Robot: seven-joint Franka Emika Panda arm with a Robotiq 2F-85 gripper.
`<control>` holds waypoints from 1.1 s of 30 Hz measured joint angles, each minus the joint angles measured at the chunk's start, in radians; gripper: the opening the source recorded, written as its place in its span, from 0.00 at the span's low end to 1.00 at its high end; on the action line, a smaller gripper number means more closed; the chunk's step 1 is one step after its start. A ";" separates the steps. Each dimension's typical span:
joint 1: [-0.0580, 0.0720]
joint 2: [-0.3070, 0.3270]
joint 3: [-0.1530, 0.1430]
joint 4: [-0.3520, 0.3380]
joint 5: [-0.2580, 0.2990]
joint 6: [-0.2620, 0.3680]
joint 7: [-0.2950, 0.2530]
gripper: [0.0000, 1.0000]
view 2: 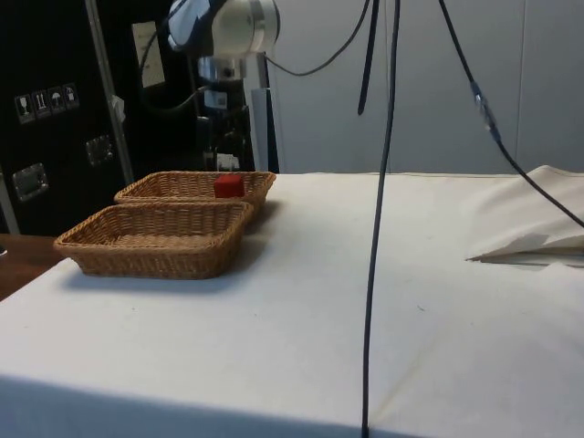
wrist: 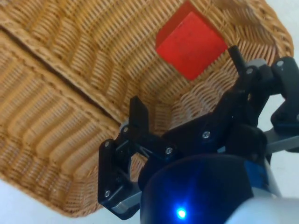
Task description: Pick up the red cube and place it into the right basket.
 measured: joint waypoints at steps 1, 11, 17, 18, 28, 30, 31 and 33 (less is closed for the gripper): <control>0.000 0.000 0.000 0.000 0.000 0.000 0.000 1.00; 0.052 -0.120 -0.005 -0.097 -0.042 -0.001 0.023 1.00; 0.082 -0.182 -0.005 -0.146 -0.087 -0.001 0.050 1.00; 0.087 -0.190 -0.005 -0.151 -0.095 -0.001 0.055 1.00; 0.130 -0.286 0.009 -0.216 -0.188 -0.003 0.117 1.00; 0.133 -0.295 0.011 -0.223 -0.197 -0.003 0.123 1.00; 0.137 -0.304 0.013 -0.229 -0.205 -0.003 0.129 1.00; 0.142 -0.323 0.019 -0.242 -0.222 -0.003 0.142 1.00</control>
